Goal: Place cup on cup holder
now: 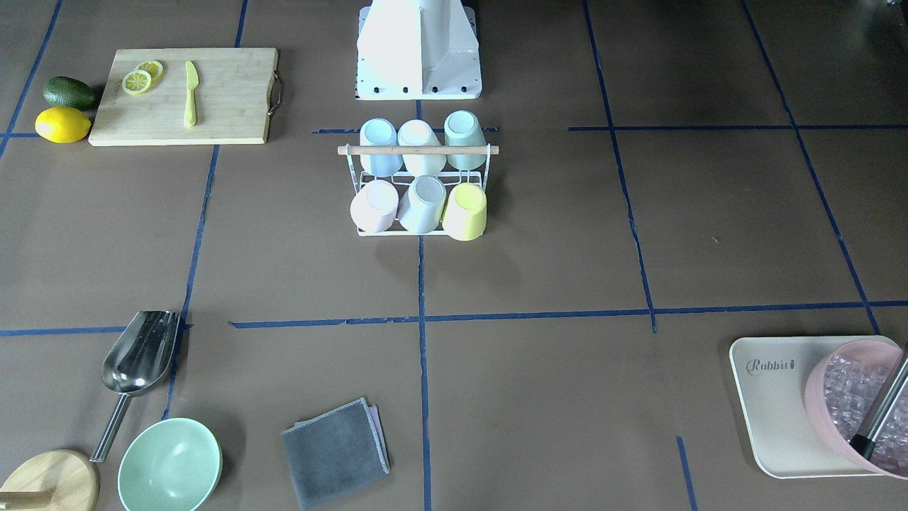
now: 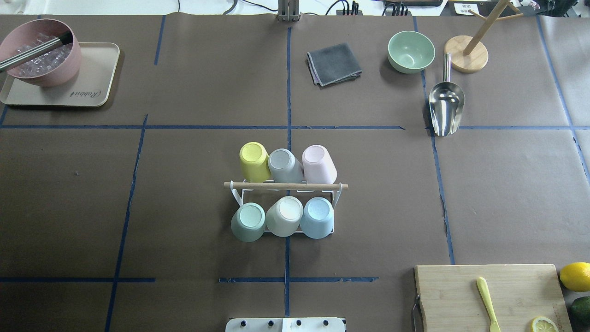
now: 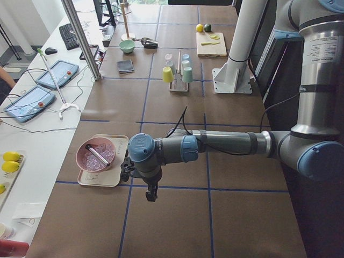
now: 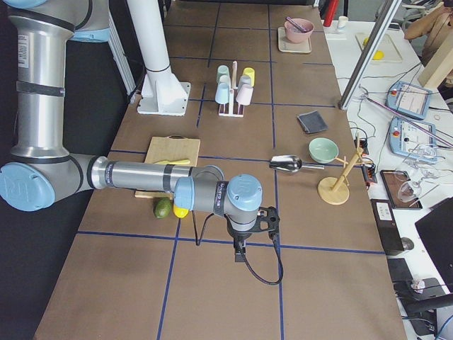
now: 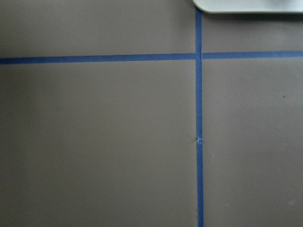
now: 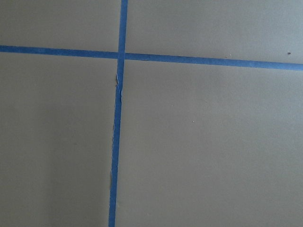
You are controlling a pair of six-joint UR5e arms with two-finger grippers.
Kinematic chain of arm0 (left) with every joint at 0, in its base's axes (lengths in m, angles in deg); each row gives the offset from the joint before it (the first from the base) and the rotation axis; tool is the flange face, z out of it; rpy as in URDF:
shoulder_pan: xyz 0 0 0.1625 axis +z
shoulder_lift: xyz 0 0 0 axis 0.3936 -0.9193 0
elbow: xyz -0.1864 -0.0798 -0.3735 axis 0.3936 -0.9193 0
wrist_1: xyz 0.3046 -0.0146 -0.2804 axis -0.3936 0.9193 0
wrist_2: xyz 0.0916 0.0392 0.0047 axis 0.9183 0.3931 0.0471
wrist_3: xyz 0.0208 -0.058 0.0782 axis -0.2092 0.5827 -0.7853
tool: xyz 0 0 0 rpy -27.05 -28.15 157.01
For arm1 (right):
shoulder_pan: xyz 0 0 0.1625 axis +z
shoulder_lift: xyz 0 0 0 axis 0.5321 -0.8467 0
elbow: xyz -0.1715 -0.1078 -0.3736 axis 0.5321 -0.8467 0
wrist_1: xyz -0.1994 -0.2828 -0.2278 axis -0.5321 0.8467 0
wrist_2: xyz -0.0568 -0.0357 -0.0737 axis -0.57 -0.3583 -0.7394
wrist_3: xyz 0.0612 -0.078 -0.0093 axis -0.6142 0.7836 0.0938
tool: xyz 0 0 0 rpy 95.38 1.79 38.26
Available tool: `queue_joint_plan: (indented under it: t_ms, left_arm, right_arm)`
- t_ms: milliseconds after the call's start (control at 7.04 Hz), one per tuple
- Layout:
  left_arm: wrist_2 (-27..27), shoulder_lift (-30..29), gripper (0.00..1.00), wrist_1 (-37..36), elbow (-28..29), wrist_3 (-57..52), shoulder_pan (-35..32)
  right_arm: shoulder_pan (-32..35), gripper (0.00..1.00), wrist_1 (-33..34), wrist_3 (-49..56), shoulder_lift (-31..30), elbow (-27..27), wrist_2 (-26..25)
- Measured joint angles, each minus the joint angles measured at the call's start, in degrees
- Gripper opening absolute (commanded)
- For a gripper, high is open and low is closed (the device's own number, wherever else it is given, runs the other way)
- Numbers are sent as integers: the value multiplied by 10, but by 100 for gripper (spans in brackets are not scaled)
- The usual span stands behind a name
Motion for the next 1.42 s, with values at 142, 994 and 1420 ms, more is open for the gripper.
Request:
queue_joint_plan:
  t_ms: [142,994,1420]
  left_arm:
    - [4,0,100,0,1,-8,0]
    - [-2,0,100,0,6,-4,2]
    - [-2,0,100,1,7,-5,2]
  right_arm:
    - [0,100,0,0,0,0,0]
    - [0,100,0,0,0,0,-2]
    - [0,100,0,0,0,-1,-2]
